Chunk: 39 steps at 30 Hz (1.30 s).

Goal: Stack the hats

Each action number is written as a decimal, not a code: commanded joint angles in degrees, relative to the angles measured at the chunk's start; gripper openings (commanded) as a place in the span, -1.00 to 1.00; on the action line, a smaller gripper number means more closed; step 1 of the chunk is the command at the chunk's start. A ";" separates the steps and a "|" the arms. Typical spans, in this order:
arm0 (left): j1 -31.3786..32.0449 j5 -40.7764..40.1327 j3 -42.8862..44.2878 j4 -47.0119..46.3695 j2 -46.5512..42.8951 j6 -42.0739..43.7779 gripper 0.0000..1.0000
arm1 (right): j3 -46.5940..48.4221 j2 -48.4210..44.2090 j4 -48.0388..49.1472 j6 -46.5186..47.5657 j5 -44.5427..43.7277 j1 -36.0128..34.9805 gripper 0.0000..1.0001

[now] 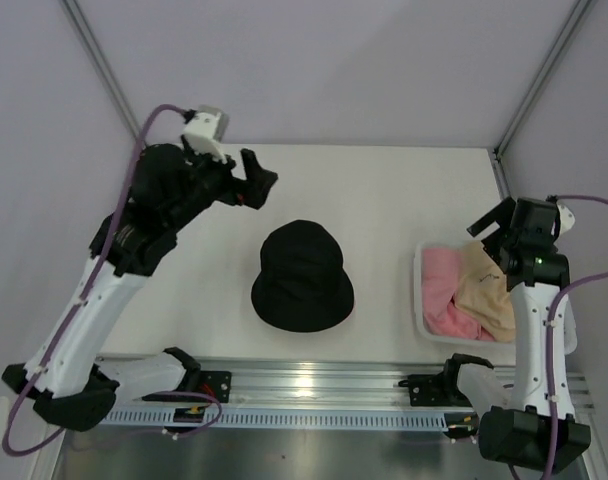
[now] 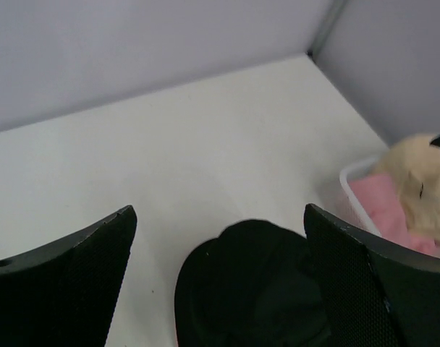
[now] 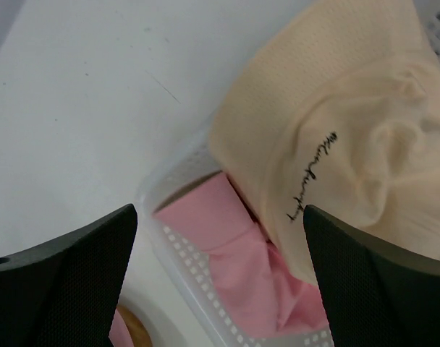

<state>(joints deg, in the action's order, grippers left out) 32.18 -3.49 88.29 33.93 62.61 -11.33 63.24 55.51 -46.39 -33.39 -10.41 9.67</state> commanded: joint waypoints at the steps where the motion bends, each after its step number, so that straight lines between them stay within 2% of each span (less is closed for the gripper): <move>1: 2.79 14.81 1.45 9.74 6.03 7.45 0.99 | -2.59 -5.40 -2.39 0.34 4.61 3.51 0.99; 6: 9.99 15.62 -1.89 14.22 4.02 13.18 0.99 | -2.69 -6.64 -4.84 1.21 3.39 4.92 0.99; 10: 11.85 10.62 -5.49 17.92 1.38 11.25 0.99 | 0.38 -4.27 -9.15 2.62 -0.65 5.79 0.99; 14: 12.20 7.80 -9.45 20.73 0.41 5.01 0.95 | 1.62 -2.95 -13.19 2.89 -1.80 7.37 0.99; 15: 12.64 7.53 -12.93 20.47 -0.11 4.31 0.94 | 1.36 -3.12 -13.29 3.15 -1.89 7.55 0.99; 20: 13.78 3.75 -22.87 14.08 -0.56 2.11 0.89 | -2.59 -6.98 -12.76 3.59 -0.67 8.08 0.99; 27: 14.75 -0.29 -29.30 7.38 -1.52 -0.88 0.87 | -5.32 -8.13 -13.20 3.94 -0.22 8.08 0.99; 31: 15.45 -3.19 -35.62 2.56 -6.16 -3.77 0.87 | -6.29 -7.96 -12.06 4.12 2.15 8.17 0.99; 36: 15.54 -4.68 -41.87 -3.77 -11.36 -6.86 0.88 | -5.68 -8.57 -9.69 5.00 9.70 8.17 0.99; 39: 15.54 -6.09 -42.59 -3.70 -13.03 -6.95 0.89 | -5.41 -8.49 -9.15 5.79 15.85 8.17 0.99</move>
<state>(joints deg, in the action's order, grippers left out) 47.46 -5.89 46.41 34.63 51.20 -16.53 56.77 47.64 -57.52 -29.58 -1.65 17.50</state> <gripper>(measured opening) 0.943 0.993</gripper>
